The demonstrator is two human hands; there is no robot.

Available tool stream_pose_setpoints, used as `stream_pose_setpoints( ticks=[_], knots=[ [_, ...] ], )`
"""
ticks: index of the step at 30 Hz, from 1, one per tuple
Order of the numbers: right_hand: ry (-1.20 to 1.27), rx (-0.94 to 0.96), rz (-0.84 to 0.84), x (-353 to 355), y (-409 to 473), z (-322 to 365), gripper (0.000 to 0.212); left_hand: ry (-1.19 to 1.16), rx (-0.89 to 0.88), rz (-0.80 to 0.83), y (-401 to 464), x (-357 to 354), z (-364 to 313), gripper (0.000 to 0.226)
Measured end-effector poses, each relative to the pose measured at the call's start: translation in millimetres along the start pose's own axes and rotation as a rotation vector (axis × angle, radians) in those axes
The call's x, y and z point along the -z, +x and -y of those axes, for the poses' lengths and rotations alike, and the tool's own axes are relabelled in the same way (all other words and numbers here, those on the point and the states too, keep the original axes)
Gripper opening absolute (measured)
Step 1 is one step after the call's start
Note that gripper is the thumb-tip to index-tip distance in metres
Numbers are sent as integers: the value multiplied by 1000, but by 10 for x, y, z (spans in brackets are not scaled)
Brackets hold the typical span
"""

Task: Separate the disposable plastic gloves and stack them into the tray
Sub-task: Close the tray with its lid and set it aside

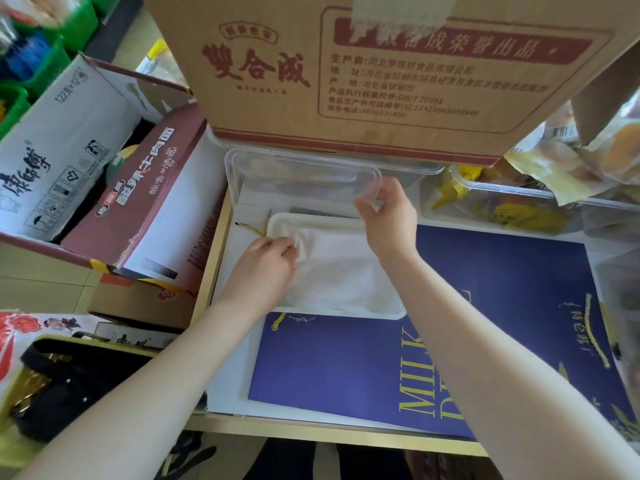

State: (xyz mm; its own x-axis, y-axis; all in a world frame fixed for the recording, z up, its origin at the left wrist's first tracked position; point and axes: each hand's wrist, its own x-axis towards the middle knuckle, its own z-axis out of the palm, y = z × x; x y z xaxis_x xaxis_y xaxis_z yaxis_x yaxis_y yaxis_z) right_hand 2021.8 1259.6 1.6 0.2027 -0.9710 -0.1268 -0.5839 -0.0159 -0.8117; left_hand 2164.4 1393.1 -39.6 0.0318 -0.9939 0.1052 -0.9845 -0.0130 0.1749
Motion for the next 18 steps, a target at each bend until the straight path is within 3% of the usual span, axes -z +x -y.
stream_pose_setpoints(
  ticks=[1, 2, 4, 7, 9, 13, 15, 17, 18],
  knots=[
    [45, 18, 14, 45, 21, -1, 5, -16, -26, 11, -7, 12, 33, 19],
    [105, 39, 33, 107, 30, 0, 14, -56, -42, 24, -23, 27, 59, 14],
    [163, 76, 110, 264, 7, -19, 24, -115, -49, 49, -66, 55, 109, 32],
    [168, 151, 192, 526, -141, -102, 32, -304, -23, -53, -176, 81, 124, 34],
    [207, 225, 208, 680, -259, -194, 34, -554, 191, -152, -289, 149, 80, 26],
    [175, 405, 277, 760, -468, -400, 36, -1190, 878, -356, -412, 189, 58, 33],
    [160, 424, 319, 751, -558, -487, 31, -1490, 1065, -464, -396, 230, 83, 24],
    [159, 397, 360, 736, -646, -592, 22, -1390, 951, -373, -399, 276, 102, 28],
    [158, 382, 370, 731, -698, -640, 18, -1225, 777, -297, -407, 310, 91, 38]
  ],
)
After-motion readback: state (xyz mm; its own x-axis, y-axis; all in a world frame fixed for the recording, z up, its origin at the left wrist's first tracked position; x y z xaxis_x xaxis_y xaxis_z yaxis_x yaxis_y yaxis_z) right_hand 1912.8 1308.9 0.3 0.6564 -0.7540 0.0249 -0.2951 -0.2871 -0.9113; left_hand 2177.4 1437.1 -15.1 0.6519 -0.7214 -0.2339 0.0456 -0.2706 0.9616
